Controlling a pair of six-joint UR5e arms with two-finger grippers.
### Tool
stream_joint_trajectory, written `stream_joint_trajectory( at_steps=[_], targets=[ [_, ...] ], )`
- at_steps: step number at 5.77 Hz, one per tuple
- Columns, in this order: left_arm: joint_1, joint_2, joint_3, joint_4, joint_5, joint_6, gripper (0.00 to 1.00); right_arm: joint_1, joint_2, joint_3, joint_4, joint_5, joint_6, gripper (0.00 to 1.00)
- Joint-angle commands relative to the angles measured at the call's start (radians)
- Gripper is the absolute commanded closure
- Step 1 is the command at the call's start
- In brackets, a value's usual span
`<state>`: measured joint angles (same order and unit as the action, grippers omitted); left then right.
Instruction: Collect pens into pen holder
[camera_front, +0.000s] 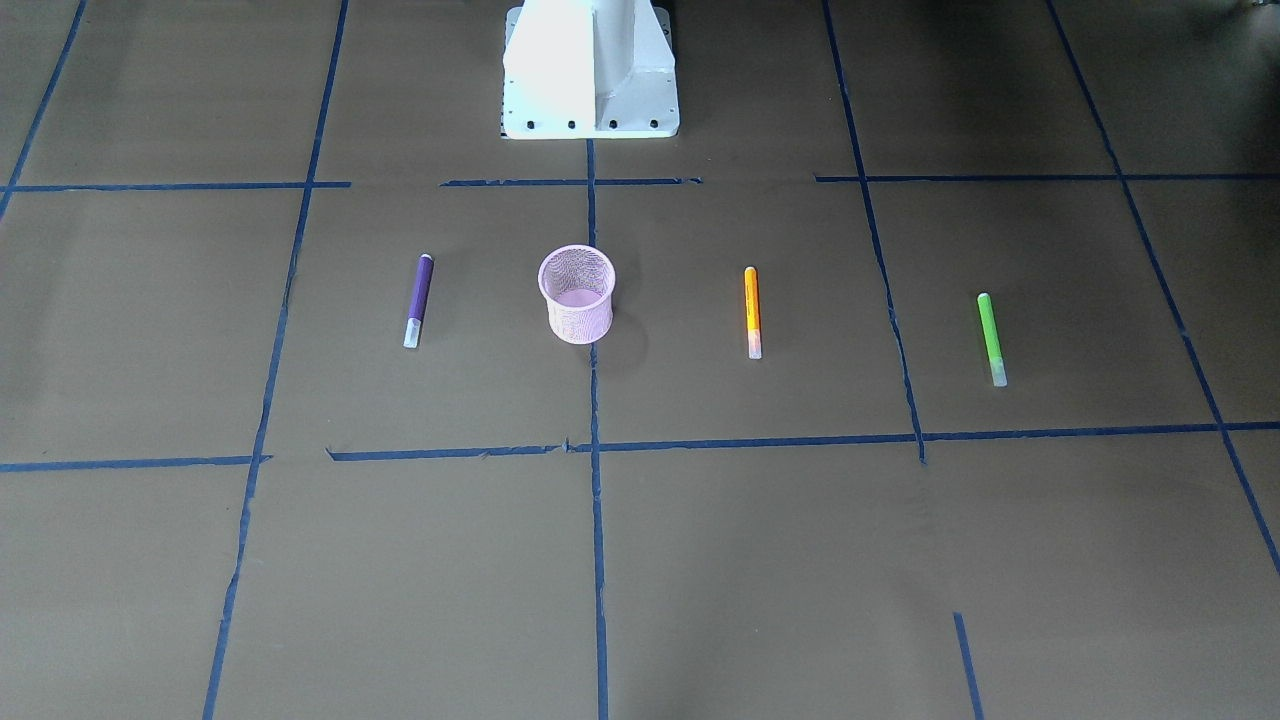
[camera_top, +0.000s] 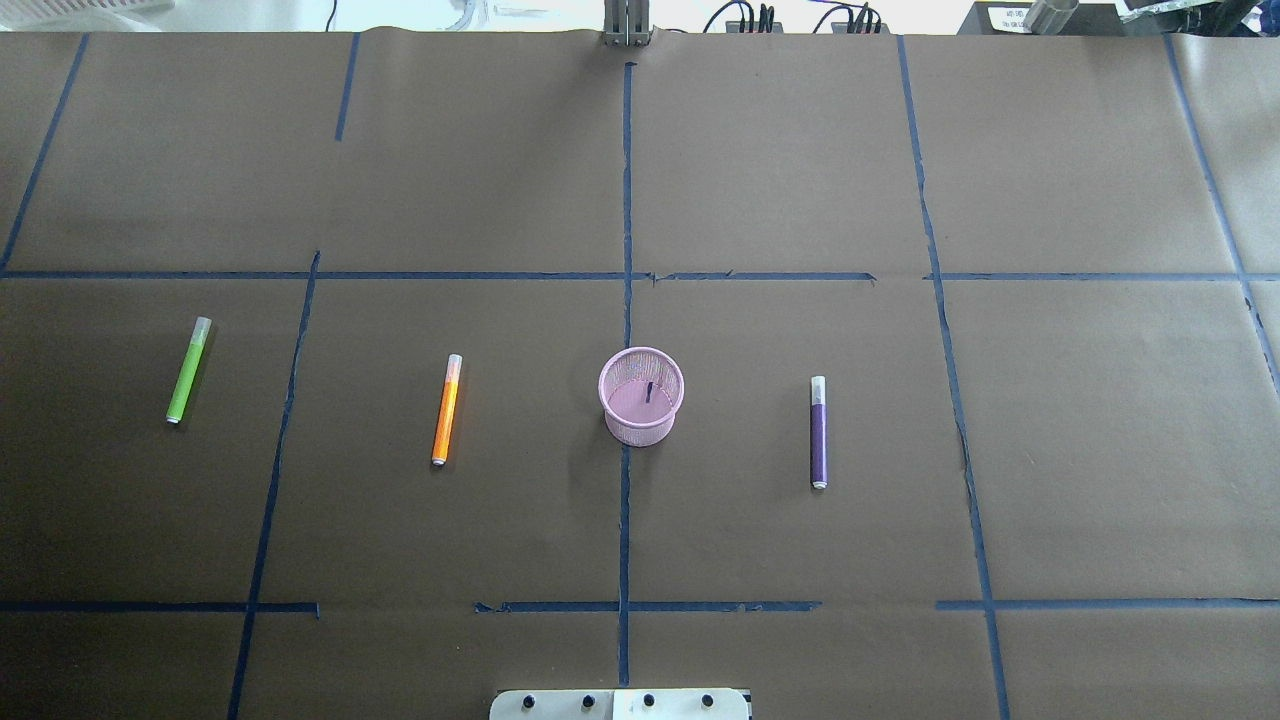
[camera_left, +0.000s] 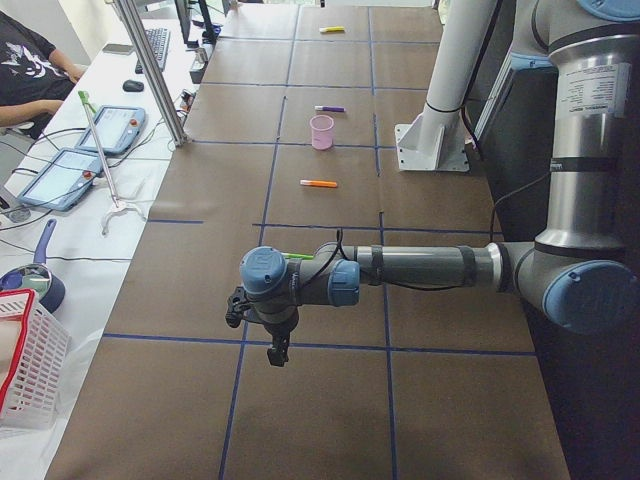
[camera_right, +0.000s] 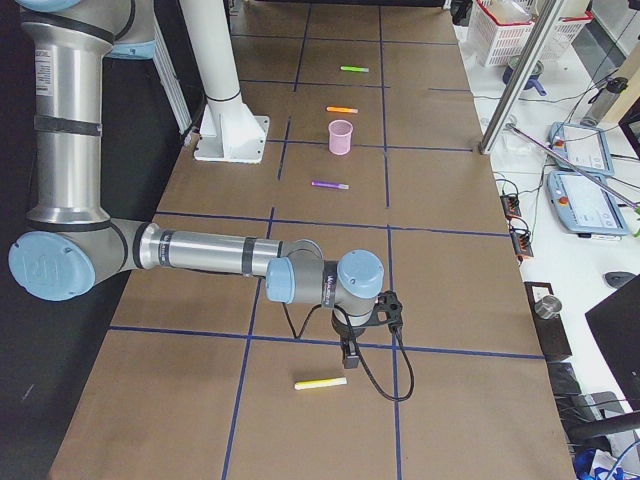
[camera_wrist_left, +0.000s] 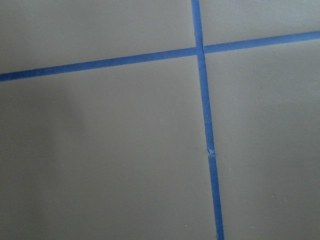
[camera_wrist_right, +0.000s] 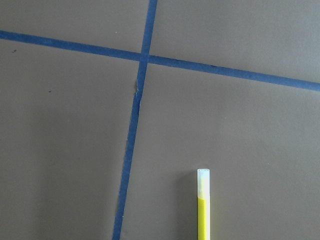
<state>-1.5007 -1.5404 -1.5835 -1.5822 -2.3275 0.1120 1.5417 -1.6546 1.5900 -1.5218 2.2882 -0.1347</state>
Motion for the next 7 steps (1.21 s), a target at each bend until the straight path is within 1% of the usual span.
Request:
stream_joint_trajectory(
  at_steps=[1, 2, 3, 4, 6, 7],
  targets=[
    [0.113, -0.076, -0.007, -0.004, -0.001, -0.126, 0.0, -0.002, -0.022, -0.03, 0.0, -0.001, -0.017, 0.0],
    [0.176, -0.122, -0.003, -0.004, -0.004, -0.152, 0.0, -0.002, -0.024, -0.079, 0.02, -0.001, -0.016, 0.0],
    [0.253, -0.204, 0.0, -0.004, -0.003, -0.243, 0.0, -0.006, -0.024, -0.202, 0.167, -0.001, -0.011, 0.0],
    [0.317, -0.26, -0.001, -0.004, -0.001, -0.315, 0.0, -0.011, -0.024, -0.313, 0.304, -0.001, 0.001, 0.0],
    [0.385, -0.351, -0.006, -0.004, -0.001, -0.386, 0.0, -0.032, -0.024, -0.346, 0.325, 0.0, 0.014, 0.0],
    [0.407, -0.363, -0.007, -0.005, 0.0, -0.412, 0.0, -0.041, -0.025, -0.346, 0.327, 0.004, 0.018, 0.0]
  ],
)
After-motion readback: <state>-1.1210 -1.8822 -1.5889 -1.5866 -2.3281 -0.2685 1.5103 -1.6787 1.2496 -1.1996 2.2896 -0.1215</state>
